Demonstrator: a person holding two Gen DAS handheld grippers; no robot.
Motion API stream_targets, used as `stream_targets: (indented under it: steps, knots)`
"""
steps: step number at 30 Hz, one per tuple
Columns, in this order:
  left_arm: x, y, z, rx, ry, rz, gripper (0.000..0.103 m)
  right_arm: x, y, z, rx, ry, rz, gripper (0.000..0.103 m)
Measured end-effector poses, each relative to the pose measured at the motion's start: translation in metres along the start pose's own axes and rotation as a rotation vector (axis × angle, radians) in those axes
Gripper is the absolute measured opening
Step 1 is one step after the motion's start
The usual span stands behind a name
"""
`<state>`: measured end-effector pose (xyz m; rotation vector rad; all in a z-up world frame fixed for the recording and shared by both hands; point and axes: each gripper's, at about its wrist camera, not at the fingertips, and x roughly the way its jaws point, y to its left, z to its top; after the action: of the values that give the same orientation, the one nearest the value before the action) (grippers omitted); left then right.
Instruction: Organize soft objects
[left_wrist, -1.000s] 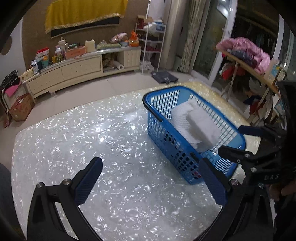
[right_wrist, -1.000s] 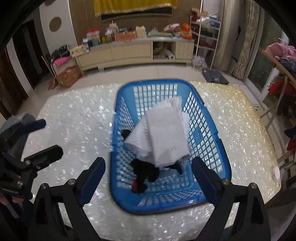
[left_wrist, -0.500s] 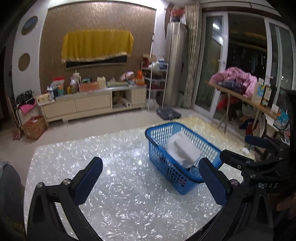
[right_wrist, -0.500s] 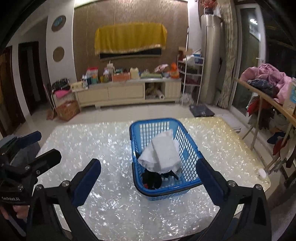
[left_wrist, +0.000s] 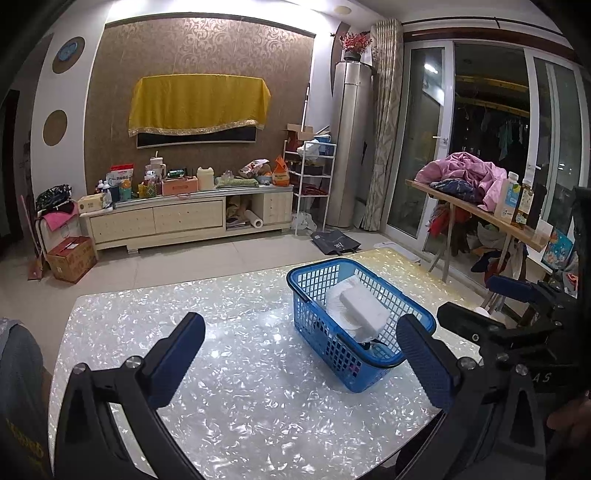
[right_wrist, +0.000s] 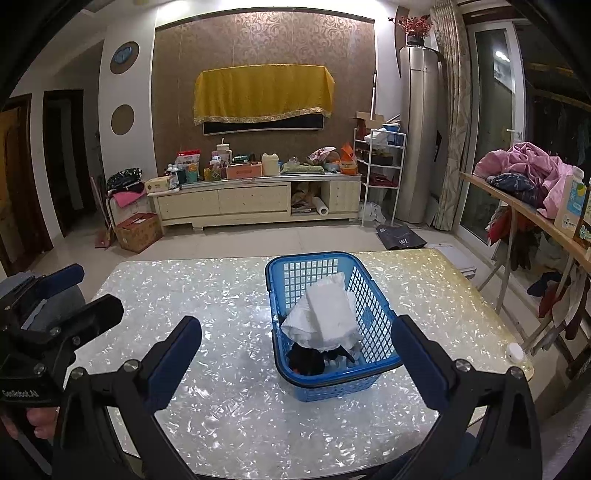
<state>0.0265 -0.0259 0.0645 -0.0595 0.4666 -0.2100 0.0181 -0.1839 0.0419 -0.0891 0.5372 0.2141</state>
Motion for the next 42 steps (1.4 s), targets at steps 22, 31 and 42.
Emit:
stream_targets:
  steps: [22, 31, 42]
  knots:
    - [0.0014, -0.0014, -0.0037, -0.013, 0.018, -0.007, 0.103, -0.0073, 0.0036, -0.006, -0.008, -0.009, 0.012, 0.103]
    - [-0.0009, -0.0019, -0.0039, -0.014, 0.016, -0.005, 0.103, -0.0081, 0.0046, -0.0056, -0.008, -0.01, 0.011, 0.103]
    - [-0.0056, -0.0028, -0.0045, -0.011, 0.005, 0.0, 0.103, -0.009, 0.0054, -0.0063, -0.009, -0.008, 0.013, 0.103]
